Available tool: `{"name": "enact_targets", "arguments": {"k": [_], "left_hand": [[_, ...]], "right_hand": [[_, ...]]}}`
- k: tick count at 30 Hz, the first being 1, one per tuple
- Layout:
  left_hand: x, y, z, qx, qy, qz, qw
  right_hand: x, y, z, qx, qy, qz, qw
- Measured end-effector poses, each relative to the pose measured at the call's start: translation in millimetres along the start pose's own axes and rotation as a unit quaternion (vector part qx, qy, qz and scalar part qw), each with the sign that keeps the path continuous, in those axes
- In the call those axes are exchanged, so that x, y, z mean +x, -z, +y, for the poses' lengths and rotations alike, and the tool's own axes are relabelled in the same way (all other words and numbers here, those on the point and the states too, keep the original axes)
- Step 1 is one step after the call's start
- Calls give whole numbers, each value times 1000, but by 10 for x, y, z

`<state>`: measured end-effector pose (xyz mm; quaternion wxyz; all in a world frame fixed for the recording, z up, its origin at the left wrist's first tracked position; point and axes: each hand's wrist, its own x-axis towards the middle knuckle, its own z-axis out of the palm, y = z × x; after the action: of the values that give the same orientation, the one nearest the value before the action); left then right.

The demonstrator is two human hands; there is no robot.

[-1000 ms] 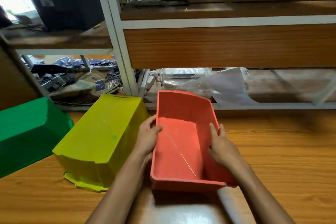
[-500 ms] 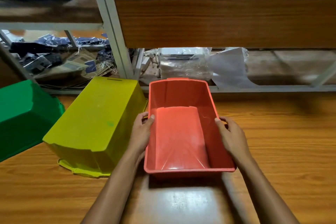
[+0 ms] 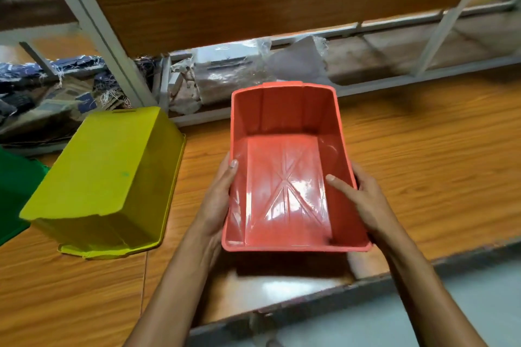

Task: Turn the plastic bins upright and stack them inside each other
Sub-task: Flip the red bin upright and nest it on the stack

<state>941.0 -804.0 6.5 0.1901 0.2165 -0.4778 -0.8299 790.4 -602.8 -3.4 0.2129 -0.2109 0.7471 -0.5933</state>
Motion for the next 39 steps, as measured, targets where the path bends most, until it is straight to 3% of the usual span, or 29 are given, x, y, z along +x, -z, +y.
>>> {"name": "enact_targets", "arguments": {"k": [4,12,22,31,39], "left_hand": [[-277,-605,-210,49,7,-41,998],[-792,-1831,-948,36,88,-148,984],[-1017,-3206,-1886,69,193,-233,950],[-611,-4319,-2524,127,216,-262,932],[158,-5629,-3213,191,156,-371,895]], "right_hand": [[-535,603,52,32,3,43,999],[-1798,1911,324,49,-15,185,981],[-2929,3060,779,63,-52,365,927],[-2969,3885,1147,82,-89,464,877],[-2482,5068,1413,27,-129,526,841]]}}
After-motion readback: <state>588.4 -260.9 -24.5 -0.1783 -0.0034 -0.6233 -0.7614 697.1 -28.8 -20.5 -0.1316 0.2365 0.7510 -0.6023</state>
